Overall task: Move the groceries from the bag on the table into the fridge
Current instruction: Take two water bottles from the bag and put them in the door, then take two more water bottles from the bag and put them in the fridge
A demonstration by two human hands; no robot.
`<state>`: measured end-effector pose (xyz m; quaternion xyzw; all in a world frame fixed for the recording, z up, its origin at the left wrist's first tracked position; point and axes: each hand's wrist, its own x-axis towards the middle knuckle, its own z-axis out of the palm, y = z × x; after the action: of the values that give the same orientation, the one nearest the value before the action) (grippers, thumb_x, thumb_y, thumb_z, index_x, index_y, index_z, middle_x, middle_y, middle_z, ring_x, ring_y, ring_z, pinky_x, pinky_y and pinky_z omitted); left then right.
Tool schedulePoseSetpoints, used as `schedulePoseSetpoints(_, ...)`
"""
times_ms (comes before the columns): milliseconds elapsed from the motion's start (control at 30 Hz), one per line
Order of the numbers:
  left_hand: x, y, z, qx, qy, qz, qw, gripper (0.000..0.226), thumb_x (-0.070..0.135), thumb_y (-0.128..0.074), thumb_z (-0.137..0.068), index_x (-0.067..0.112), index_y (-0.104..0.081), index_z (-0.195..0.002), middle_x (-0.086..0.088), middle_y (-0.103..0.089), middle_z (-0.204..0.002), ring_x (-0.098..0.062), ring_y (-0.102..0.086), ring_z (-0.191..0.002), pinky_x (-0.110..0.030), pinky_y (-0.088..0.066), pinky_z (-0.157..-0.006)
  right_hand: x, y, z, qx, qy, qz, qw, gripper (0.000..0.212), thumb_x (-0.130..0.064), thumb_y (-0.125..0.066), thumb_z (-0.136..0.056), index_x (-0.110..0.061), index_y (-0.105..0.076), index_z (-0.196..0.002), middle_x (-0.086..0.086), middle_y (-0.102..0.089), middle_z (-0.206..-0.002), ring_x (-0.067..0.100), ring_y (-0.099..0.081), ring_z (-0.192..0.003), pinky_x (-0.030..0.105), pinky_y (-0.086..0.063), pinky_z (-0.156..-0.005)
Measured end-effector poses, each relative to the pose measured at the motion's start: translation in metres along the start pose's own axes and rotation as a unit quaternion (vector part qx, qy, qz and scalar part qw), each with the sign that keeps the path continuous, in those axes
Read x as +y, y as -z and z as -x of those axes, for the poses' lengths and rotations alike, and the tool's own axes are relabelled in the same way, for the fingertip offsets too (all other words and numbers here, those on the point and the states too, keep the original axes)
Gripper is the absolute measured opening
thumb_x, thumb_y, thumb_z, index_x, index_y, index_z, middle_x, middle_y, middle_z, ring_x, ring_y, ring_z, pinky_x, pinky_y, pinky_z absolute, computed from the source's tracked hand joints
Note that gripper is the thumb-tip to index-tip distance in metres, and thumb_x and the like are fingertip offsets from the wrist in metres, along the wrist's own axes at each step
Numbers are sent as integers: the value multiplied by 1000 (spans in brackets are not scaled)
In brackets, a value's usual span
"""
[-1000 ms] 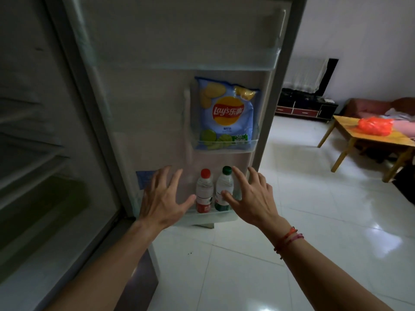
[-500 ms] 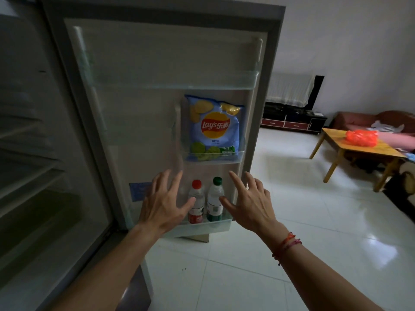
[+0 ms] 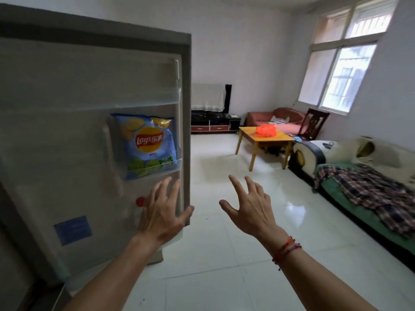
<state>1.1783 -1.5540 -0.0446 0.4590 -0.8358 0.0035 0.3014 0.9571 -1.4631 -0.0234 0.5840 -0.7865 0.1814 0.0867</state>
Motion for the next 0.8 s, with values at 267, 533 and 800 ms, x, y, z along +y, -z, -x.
schedulePoseSetpoints(267, 66, -16, -17, -18, -113, 64, 991, 80, 69, -40, -83, 20, -40, -146, -11, -40, -152, -33, -40, -137, -52, -45, -100, 56, 44, 59, 31, -121, 45, 991, 77, -68, -42, -93, -37, -17, -158, 15, -27, -161, 34, -32, -142, 49, -36, -108)
schedulePoseSetpoints(533, 151, -40, -26, -25, -210, 94, 973, 78, 67, -45, -83, 16, -46, -142, -14, -46, -145, -35, -46, -131, -54, -47, -95, 121, 78, 101, 45, -209, 70, 974, 75, -70, -39, -93, -39, -16, -158, 13, -23, -163, 33, -27, -146, 50, -29, -113)
schedulePoseSetpoints(800, 188, -64, -39, -29, -222, 87, 971, 77, 67, -42, -85, 18, -46, -144, -12, -44, -146, -34, -43, -133, -53, -46, -96, 164, 80, 98, 42, -222, 70, 972, 76, -70, -37, -94, -39, -13, -159, 13, -22, -163, 32, -26, -145, 49, -29, -114)
